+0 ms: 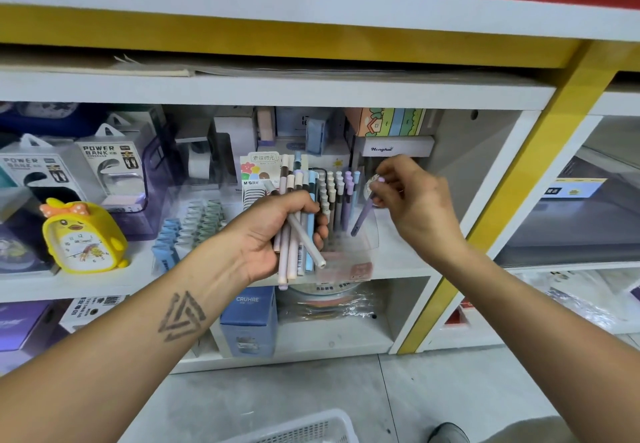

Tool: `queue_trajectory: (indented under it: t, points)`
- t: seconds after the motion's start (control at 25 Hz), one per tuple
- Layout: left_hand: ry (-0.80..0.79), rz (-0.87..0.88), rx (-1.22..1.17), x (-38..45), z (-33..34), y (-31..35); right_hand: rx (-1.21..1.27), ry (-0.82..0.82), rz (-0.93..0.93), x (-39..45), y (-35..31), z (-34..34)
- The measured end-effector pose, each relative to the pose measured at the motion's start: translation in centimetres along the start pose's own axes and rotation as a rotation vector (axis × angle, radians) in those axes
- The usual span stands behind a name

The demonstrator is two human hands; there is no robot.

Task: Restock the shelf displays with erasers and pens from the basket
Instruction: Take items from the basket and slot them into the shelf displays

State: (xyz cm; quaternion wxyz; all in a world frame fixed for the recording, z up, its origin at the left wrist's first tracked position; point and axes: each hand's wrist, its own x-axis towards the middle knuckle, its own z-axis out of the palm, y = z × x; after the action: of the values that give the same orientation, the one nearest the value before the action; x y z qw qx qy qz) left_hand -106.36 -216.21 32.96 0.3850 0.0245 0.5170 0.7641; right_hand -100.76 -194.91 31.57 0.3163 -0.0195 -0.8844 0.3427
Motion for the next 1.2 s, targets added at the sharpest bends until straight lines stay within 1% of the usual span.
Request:
queue_trajectory:
  t: [0.12, 0.24, 0.36, 0.44, 0.52, 0.56, 0.6, 0.68, 0.72, 0.76, 0.84, 0.92, 0.96, 1.08, 1.12, 1.16, 1.2]
  points:
    - [-0.027, -0.017, -0.009, 0.1, 0.0, -0.5, -0.115, -0.039, -0.095, -0.1, 0.2, 1.0]
    - [-0.072, -0.023, -0.017, 0.0, -0.2, -0.7, -0.122, -0.051, -0.098, -0.1, 0.3, 1.6]
    - [-0.117, -0.001, 0.008, -0.1, -0.4, -0.9, -0.143, -0.101, -0.114, -0.1, 0.6, 1.9]
    - [-0.138, 0.01, 0.006, -0.2, -0.5, -1.1, -0.247, -0.156, -0.152, 0.2, 0.7, 2.0]
    - [-0.156, 0.013, 0.007, -0.3, -0.5, -1.2, -0.372, -0.204, -0.124, 0.5, 0.3, 2.1]
    - [-0.162, 0.014, 0.014, -0.3, -0.4, -1.3, -0.33, -0.195, -0.065, 0.6, -0.1, 2.2]
    - [-0.166, 0.015, 0.023, -0.4, -0.4, -1.3, -0.162, -0.178, 0.045, 0.7, -0.7, 2.1]
    - [-0.173, 0.007, 0.025, -0.5, -0.2, -1.3, 0.354, -0.177, 0.305, 0.9, -1.8, 1.6]
    - [-0.175, 0.001, 0.022, -0.5, -0.1, -1.3, 0.528, -0.204, 0.388, 0.9, -2.3, 1.3]
    - [-0.174, -0.005, 0.02, -0.5, 0.0, -1.3, 0.608, -0.238, 0.425, 0.9, -2.7, 1.1]
    - [-0.172, -0.022, 0.005, -0.6, 0.1, -1.4, 0.661, -0.264, 0.456, 0.7, -3.1, 0.9]
    - [-0.173, -0.046, -0.03, -0.7, 0.2, -1.3, 0.663, -0.203, 0.462, 0.9, -3.3, 0.8]
    - [-0.17, -0.058, -0.037, -0.8, 0.2, -1.2, 0.662, -0.135, 0.459, 1.1, -3.2, 0.8]
    - [-0.16, -0.09, -0.018, -1.0, 0.0, -1.1, 0.684, 0.167, 0.47, 2.3, -2.3, -0.1]
    - [-0.156, -0.094, -0.006, -1.0, 0.0, -1.1, 0.655, 0.244, 0.462, 2.7, -1.8, -0.5]
    - [-0.143, -0.088, 0.015, -1.0, -0.1, -1.1, 0.57, 0.274, 0.428, 2.9, -1.2, -0.8]
    - [-0.12, -0.075, 0.038, -1.0, -0.2, -1.0, 0.43, 0.253, 0.371, 3.0, -0.7, -1.0]
